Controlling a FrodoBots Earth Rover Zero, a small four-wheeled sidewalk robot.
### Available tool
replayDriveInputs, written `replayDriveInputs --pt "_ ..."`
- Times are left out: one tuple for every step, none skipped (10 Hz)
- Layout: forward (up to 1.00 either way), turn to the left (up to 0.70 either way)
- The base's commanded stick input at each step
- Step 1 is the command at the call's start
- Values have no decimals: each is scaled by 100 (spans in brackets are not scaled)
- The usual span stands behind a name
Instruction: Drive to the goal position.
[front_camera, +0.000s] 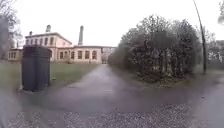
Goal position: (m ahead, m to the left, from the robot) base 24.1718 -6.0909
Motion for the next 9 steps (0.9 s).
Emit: replayDriveInputs --pt "85 8" --pt "85 0" --pt "85 0" --pt "85 0" --pt "85 0" --pt "85 0" --pt "85 0" --pt "85 0" --pt "85 0"
